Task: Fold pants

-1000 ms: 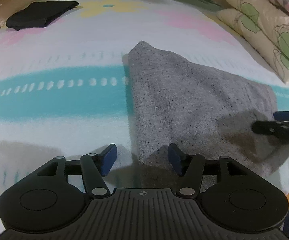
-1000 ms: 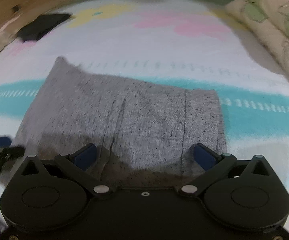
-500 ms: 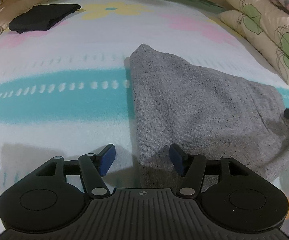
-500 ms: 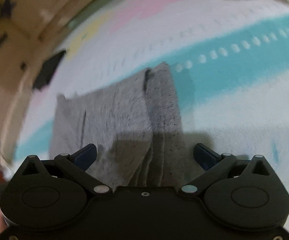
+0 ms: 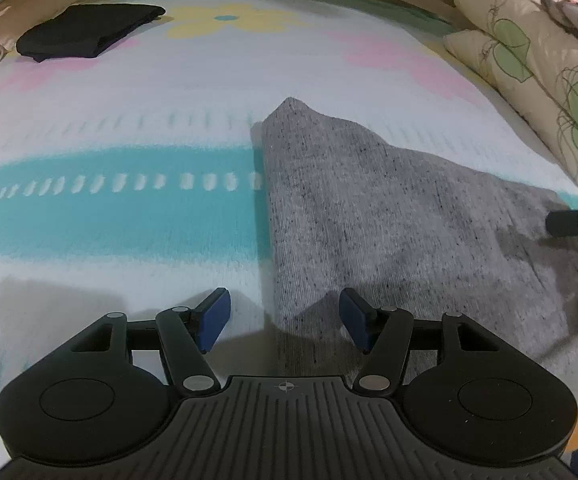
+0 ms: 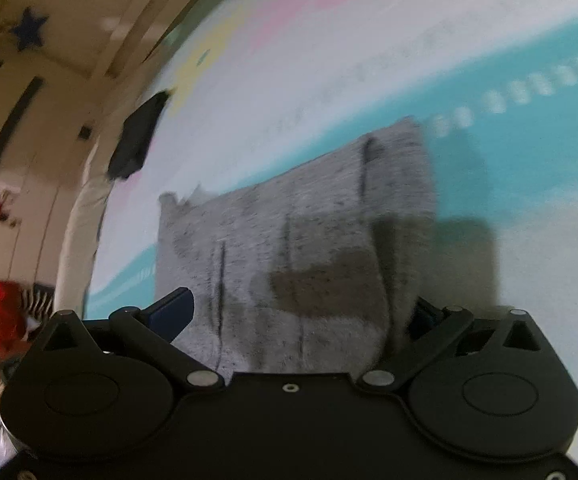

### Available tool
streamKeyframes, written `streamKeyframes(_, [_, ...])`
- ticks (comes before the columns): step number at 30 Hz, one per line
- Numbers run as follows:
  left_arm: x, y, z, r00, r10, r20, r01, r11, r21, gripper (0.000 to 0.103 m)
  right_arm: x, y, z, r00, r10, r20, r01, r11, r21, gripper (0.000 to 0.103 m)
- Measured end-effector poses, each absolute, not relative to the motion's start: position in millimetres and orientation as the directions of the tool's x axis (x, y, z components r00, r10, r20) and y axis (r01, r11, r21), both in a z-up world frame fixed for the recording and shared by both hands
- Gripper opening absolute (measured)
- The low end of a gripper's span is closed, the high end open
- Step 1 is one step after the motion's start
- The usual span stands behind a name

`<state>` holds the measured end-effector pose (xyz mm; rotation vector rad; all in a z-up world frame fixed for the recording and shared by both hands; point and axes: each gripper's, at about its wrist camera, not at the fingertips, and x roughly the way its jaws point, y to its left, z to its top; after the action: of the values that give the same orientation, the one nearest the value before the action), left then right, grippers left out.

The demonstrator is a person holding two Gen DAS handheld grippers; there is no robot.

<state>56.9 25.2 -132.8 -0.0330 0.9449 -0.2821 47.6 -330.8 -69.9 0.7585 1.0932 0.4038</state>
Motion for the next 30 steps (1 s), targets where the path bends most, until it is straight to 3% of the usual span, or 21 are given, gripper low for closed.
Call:
streamKeyframes(8, [66, 27, -136, 0.565, -0.281, -0.776, 0.243, 0.955, -0.169, 0.063, 54, -334, -71, 0.371, 0.69, -0.622, 0.013, 0.666, 0.746, 0.103])
streamKeyframes(20, [95, 22, -139, 0.537, -0.429, -0.726, 0.251, 0.903, -0.348, 0.068, 49, -338, -74, 0.397, 0.703, -0.591, -0.013, 0.648, 0.762, 0.103])
streamKeyframes(30, [93, 9, -142, 0.484, -0.513, -0.709, 0.308, 0.858, -0.411, 0.072, 48, -335, -76, 0.422, 0.701, -0.575, -0.014, 0.639, 0.769, 0.103])
